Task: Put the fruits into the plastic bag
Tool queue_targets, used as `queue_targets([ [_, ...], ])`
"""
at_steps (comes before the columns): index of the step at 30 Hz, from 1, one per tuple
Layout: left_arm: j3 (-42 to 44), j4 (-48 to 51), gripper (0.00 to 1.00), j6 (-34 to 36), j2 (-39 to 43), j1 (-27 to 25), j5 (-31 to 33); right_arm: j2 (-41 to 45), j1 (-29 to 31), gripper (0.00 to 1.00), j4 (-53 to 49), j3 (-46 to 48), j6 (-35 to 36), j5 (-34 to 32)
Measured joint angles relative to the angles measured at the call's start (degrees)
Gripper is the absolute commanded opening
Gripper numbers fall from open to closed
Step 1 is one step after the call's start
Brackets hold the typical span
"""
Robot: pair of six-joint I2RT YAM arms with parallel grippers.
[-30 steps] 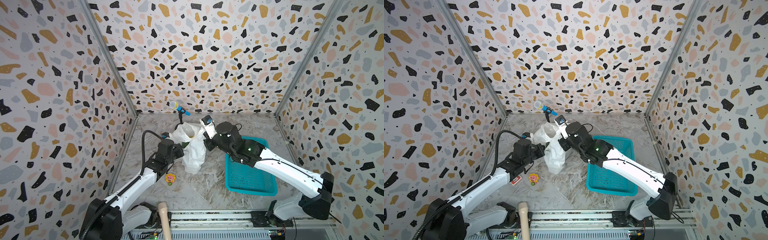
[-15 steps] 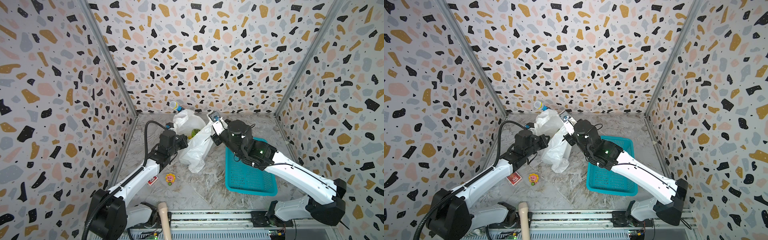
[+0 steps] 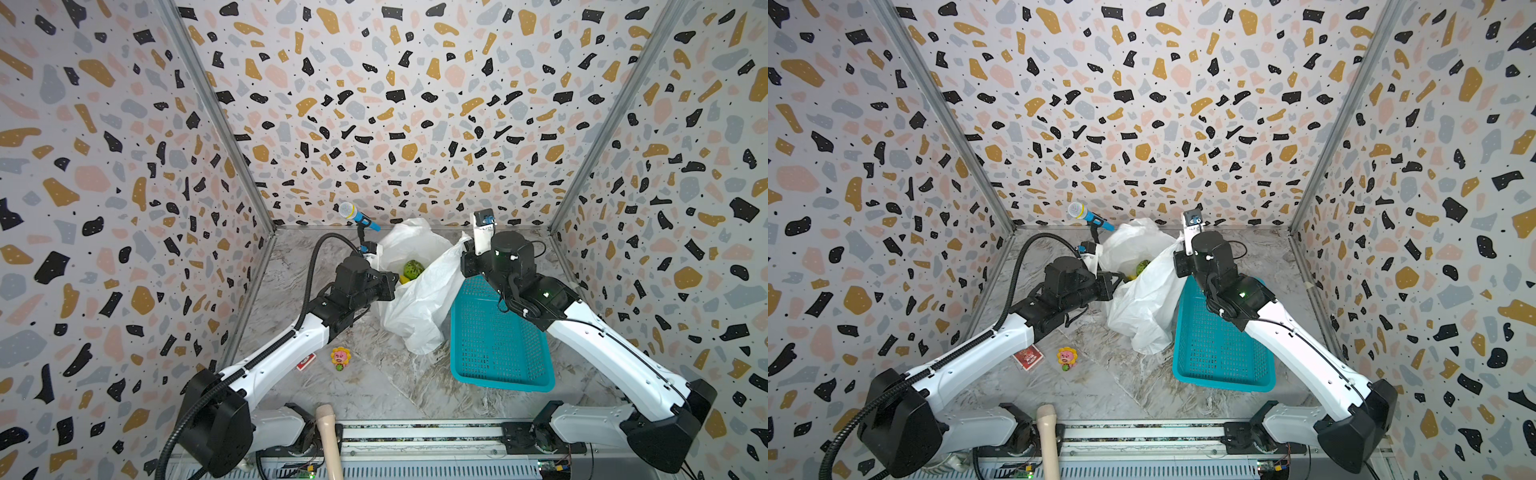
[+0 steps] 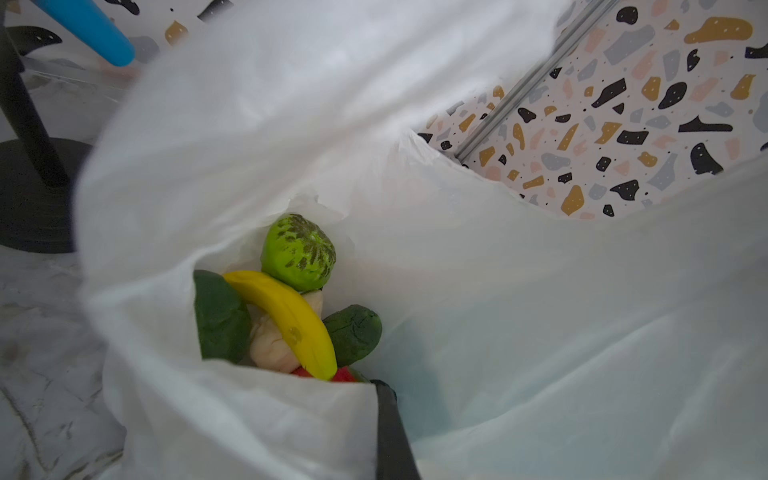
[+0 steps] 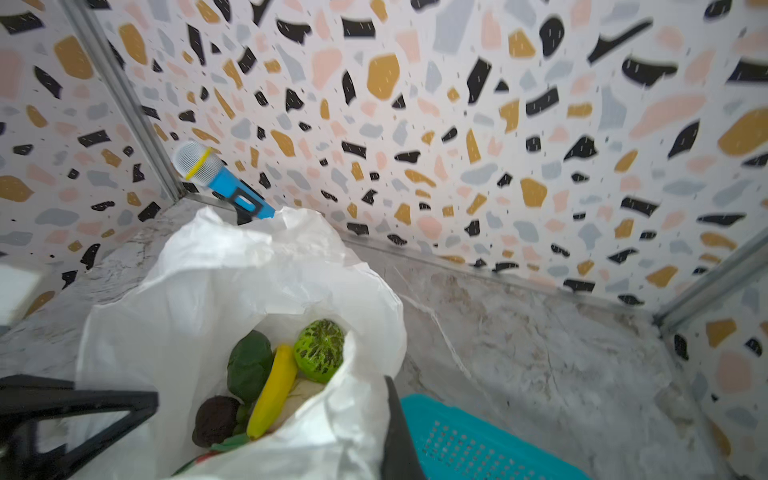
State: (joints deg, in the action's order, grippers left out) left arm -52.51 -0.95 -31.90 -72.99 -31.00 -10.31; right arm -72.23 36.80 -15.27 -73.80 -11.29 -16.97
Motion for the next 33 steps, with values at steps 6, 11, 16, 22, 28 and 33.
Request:
queue_targets([
  [6, 1.4, 0.6, 0.00, 1.2, -1.4, -0.2, -1.5, -6.3, -13.8, 0.02, -1.7, 5.7, -9.6, 16.7],
  [11, 1.6, 0.9, 0.06, 1.5, -1.9, -0.3, -1.8, -11.6, -19.4, 0.23, -2.7, 9.2, -13.8, 27.9],
  [16, 1.6, 2.2, 0.58, 2.0, -0.3, -0.2, 2.2, -11.3, -20.2, 0.65, -3.8, 9.2, -15.3, 32.1],
  [22, 1.6, 2.1, 0.99, 3.0, 9.5, -0.2, 12.5, 0.0, -20.2, 0.99, -4.3, 11.0, -14.5, 33.0],
  [28, 1.4, 0.5, 1.00, 5.0, 19.9, -0.2, 28.0, 14.7, -20.2, 0.99, -3.3, 14.4, -12.9, 29.6],
  [33, 2.2, -0.5, 0.99, 5.9, 24.7, 0.1, 43.0, 22.5, -20.2, 0.99, -0.7, 19.0, -11.6, 24.2],
])
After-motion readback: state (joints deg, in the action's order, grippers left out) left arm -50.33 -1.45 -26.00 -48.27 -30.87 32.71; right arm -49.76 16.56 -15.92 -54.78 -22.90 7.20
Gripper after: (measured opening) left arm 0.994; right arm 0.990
